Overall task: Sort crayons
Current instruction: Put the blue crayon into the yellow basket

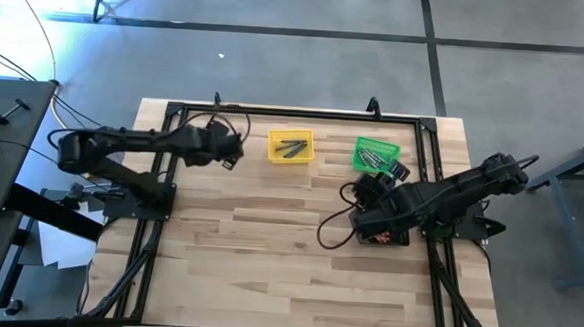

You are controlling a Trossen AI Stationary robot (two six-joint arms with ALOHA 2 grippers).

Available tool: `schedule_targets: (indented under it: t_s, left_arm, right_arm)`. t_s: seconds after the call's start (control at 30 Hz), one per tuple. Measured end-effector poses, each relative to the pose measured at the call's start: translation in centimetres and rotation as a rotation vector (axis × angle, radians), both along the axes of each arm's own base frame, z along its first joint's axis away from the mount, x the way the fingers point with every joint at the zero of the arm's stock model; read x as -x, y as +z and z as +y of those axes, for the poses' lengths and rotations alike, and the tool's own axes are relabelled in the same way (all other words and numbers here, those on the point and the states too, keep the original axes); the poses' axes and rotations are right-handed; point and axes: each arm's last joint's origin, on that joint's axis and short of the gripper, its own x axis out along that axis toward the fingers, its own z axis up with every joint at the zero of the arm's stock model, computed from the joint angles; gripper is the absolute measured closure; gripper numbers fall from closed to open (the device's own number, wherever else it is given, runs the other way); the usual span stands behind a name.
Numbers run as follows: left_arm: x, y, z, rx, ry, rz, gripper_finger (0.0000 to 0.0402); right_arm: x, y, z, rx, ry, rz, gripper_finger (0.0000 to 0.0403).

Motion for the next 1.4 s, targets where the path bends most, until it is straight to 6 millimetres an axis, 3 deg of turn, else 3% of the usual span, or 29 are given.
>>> schedule_targets:
  t_s: [0.23,0.47,0.83,1.4]
  left_arm:
    - [-0.1,-3.3,5.0,0.126,0.107,0.044,0.0275]
    - [-1.2,-6.4,9.1,0.232,0.058,-0.066,0.0275]
    - [-1.0,-9.2,10.9,0.274,0.138,-0.033,0.0275]
    - [-0.2,-9.6,11.0,0.369,0.225,-0.070,0.0277]
  right_arm:
    - [0.3,-0.6,-0.2,0.025,0.008,0.062,0.0265]
    - [0.5,-0.6,-0.3,0.029,0.006,0.076,0.0265]
    - [0.5,-0.6,-0.2,0.011,0.006,0.084,0.0265]
    - [0.5,-0.7,-0.2,0.006,0.007,0.088,0.0265]
